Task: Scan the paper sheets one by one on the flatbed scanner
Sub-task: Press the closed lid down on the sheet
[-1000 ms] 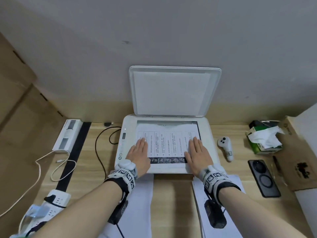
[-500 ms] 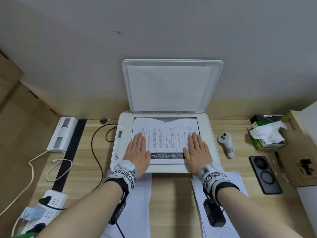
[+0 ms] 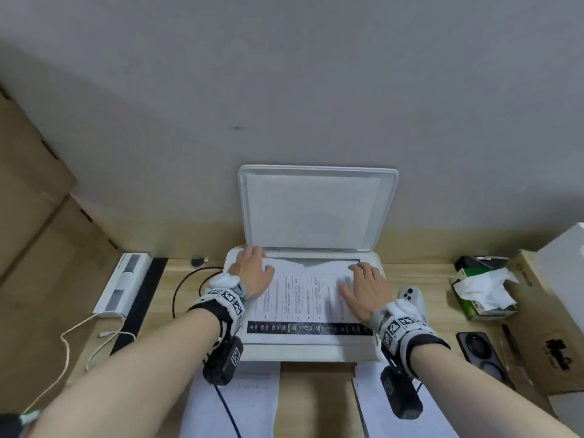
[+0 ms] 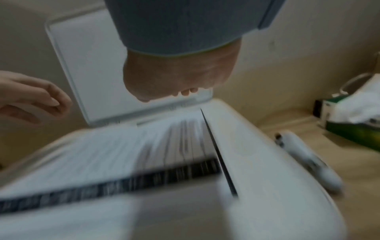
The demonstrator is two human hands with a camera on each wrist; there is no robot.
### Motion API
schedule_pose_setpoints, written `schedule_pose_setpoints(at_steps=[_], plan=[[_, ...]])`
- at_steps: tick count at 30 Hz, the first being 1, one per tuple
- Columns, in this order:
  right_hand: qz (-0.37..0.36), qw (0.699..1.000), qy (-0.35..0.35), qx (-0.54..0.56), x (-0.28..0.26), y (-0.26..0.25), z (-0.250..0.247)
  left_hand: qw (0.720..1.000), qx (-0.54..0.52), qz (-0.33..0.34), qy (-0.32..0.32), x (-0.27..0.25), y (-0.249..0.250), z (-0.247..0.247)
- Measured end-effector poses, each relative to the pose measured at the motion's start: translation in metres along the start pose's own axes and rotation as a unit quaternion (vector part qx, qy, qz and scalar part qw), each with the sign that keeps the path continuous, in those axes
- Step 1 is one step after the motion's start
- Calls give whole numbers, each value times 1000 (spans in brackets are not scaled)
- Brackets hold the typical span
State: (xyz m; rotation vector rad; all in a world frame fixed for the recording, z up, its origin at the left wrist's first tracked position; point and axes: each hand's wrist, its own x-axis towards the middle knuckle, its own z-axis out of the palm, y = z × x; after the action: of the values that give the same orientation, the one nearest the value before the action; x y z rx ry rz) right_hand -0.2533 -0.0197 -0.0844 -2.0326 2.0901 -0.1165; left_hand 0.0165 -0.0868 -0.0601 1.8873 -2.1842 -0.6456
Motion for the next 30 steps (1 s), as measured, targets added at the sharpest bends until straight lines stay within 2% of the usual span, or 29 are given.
schedule_pose_setpoints(at_steps=[3,4,6,7,10,12,14,16,18,20,21,23,25,30], plan=[[-38,995,92,12,37,-16,-61,981,-104,-67,149,47,19,-80],[-51,991,123,14,49,-22,-78,973,-128,-94,170,59,25,-103],[-62,983,170,22,65,-38,-112,968,-154,-129,150,76,38,-139],[-63,981,181,23,71,-45,-124,972,-156,-131,118,81,44,-150],[-97,975,200,10,82,-63,-151,987,-107,-106,49,83,58,-169],[-131,971,198,-7,83,-71,-157,994,-62,-79,34,76,60,-171],[-161,971,174,-30,81,-76,-152,1000,3,-27,-5,62,56,-165],[-176,975,116,-66,76,-81,-143,995,50,26,-87,50,51,-155],[-153,983,46,-89,66,-88,-134,983,50,51,-167,40,44,-141],[-109,987,-60,-99,56,-97,-132,972,61,64,-219,30,42,-126],[-107,983,-118,-94,49,-102,-126,962,80,69,-253,21,40,-115],[-128,970,-185,-87,38,-105,-103,938,137,96,-304,8,33,-90],[-140,962,-222,-79,23,-100,-75,928,174,118,-308,-8,21,-63],[-164,955,-222,-111,-17,-84,-12,930,215,146,-260,-55,-19,-4]])
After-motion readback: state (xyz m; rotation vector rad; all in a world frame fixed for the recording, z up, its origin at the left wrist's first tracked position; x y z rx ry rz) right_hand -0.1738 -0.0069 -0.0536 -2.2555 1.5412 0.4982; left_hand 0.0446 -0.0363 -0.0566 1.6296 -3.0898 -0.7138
